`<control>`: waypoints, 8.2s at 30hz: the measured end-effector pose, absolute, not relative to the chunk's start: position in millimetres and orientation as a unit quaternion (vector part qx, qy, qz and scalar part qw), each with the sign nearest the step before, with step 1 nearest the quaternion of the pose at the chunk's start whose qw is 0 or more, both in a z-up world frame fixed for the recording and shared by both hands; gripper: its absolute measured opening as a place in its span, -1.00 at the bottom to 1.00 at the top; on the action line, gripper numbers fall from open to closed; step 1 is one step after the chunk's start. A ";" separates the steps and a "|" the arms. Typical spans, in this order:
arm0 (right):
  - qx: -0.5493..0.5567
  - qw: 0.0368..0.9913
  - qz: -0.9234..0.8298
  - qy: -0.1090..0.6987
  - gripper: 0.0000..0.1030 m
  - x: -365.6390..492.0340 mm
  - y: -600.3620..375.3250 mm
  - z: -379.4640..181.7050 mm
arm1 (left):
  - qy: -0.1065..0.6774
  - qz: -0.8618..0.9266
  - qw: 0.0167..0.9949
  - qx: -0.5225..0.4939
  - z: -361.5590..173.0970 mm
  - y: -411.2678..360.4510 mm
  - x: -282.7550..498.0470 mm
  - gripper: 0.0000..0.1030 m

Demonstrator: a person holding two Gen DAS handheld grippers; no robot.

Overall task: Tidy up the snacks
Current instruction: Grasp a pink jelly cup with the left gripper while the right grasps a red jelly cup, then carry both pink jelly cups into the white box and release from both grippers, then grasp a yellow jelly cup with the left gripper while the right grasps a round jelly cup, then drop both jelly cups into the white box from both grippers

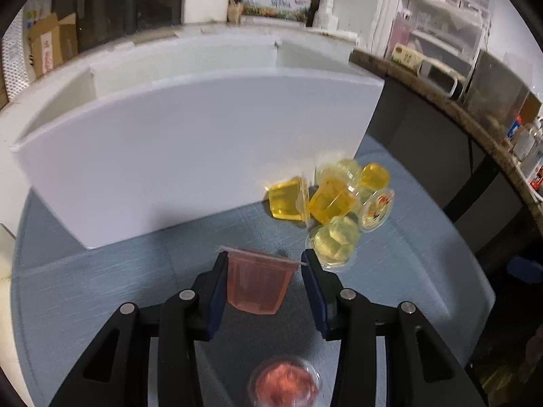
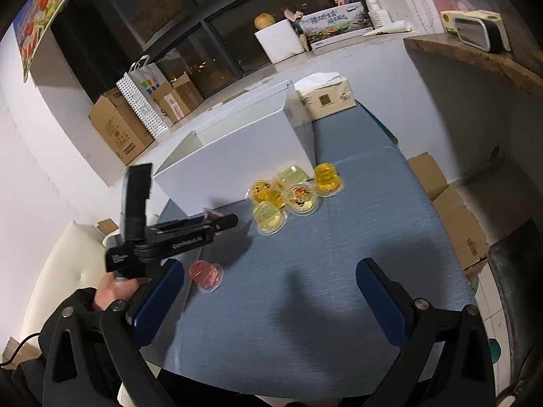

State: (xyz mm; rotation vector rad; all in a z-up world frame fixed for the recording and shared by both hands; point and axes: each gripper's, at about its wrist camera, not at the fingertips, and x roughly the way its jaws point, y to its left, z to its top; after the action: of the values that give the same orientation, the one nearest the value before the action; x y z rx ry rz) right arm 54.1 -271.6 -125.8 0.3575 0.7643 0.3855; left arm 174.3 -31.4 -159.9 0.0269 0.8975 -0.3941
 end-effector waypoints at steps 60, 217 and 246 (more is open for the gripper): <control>-0.023 0.896 0.227 0.381 0.70 116.4 -153.0 -164.2 | 0.369 -0.182 0.910 -0.060 -101.0 34.9 75.7 -0.10; 0.142 0.900 0.181 0.370 -0.06 80.7 -277.4 -146.3 | 0.362 -0.168 0.916 -0.041 -138.9 -51.3 113.6 -0.27; 0.071 0.905 0.220 0.358 0.17 282.4 -172.7 -68.7 | 0.311 -0.131 0.940 -0.056 -48.2 35.0 256.2 -0.15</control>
State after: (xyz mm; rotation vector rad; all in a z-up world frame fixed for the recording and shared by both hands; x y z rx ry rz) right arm 282.4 -172.7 -68.7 0.1472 0.7391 0.4546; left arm 256.2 35.0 -48.2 -0.1141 0.6353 -0.2683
